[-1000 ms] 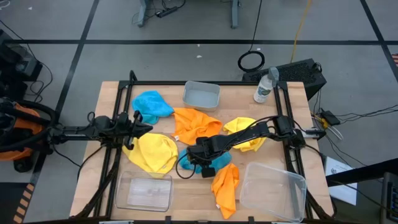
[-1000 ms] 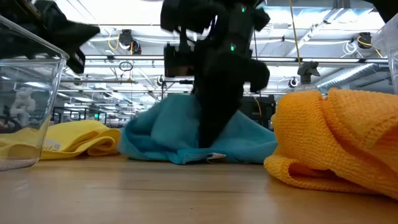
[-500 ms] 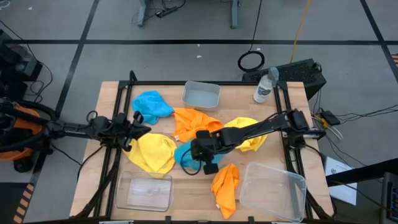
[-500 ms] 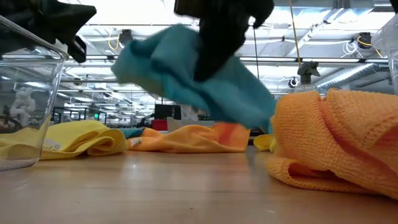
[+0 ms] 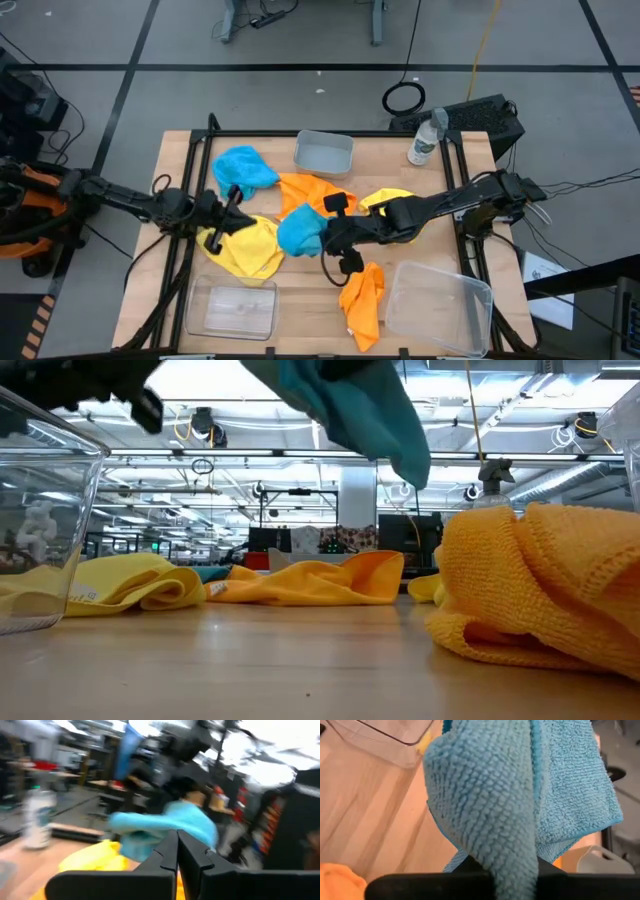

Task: Sort microfiber towel by color & place in baskets
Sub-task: Put the bottom blue microfiber cloth into the right transparent bin

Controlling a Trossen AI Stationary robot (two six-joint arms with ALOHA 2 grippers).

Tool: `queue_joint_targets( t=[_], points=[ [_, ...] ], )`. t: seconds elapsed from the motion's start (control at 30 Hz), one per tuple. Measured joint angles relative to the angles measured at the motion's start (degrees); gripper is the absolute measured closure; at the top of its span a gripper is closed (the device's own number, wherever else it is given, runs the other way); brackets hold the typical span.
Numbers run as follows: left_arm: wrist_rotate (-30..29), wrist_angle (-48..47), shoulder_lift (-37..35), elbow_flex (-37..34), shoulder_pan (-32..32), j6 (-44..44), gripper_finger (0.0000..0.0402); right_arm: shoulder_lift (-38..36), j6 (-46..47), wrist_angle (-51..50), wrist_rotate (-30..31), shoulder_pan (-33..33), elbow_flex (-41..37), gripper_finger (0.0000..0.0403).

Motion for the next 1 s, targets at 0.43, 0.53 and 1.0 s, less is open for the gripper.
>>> queue_joint_targets(
  t=[0.43, 0.53, 1.0],
  points=[
    [-3.4, 14.2, 34.8, 18.3, -10.3, 16.3, 0.0267, -0.3, -1.2, -1.0, 0.2, 6.8, 0.0, 0.0394],
    [-5.4, 13.6, 40.6, 24.2, -10.1, 17.6, 0.0217, -0.3, -1.0, -3.2, 3.0, 8.3, 0.0, 0.0394],
    [-11.1, 2.3, 56.1, 39.2, -7.7, 19.7, 0.0166, -0.3, 10.1, -7.1, 15.3, 10.2, 0.0, 0.034]
  ],
)
